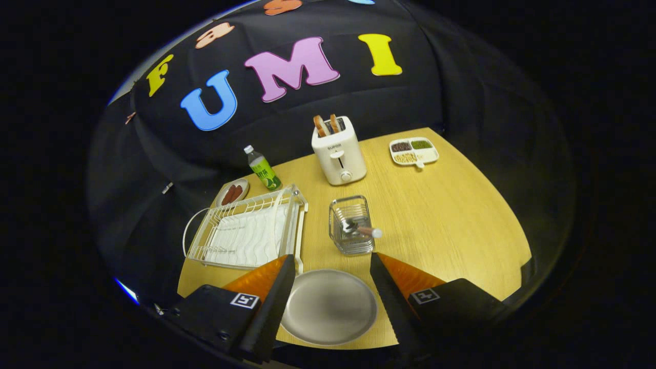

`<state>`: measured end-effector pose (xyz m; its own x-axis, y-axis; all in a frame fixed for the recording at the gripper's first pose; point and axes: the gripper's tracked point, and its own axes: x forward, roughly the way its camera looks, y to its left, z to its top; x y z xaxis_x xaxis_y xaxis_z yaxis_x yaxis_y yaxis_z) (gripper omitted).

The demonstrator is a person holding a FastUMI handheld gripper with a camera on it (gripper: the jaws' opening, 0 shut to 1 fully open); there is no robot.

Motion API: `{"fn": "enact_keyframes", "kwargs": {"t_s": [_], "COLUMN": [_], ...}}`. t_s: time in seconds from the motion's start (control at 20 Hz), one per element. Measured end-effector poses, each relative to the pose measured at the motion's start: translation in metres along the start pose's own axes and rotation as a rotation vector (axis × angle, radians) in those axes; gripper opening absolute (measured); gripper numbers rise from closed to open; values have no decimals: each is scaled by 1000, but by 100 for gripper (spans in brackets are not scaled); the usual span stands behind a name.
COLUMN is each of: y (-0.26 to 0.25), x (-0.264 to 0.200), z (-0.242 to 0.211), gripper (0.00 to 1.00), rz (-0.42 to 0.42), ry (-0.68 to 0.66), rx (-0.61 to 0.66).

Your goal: Take the plate from the dish rack, then take the spoon from the basket and place it into the plate.

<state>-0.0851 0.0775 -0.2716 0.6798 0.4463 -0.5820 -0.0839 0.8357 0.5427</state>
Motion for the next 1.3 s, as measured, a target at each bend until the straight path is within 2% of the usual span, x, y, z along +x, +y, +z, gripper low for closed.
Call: {"fn": "enact_keyframes", "kwargs": {"t_s": [0.2,0.35,0.75,0.95,1.05,1.1,1.15,1.2,1.3], "y": [-15,-25,-45,-55,-59,-59,-61,-62,-52], "x": [6,21,78,97,101,102,102,104,102], "z": [44,48,5,-15,-22,-24,-26,-30,-33], "gripper": [91,94,98,94,79,68,63,51,27], "rz": [-36,-42,-46,-68,-80,-77,-82,-87,-38], "ry": [-59,-47,84,145,170,177,183,200,216], "rx": [-116,-211,-328,-370,-355,-338,-328,-319,-295]}}
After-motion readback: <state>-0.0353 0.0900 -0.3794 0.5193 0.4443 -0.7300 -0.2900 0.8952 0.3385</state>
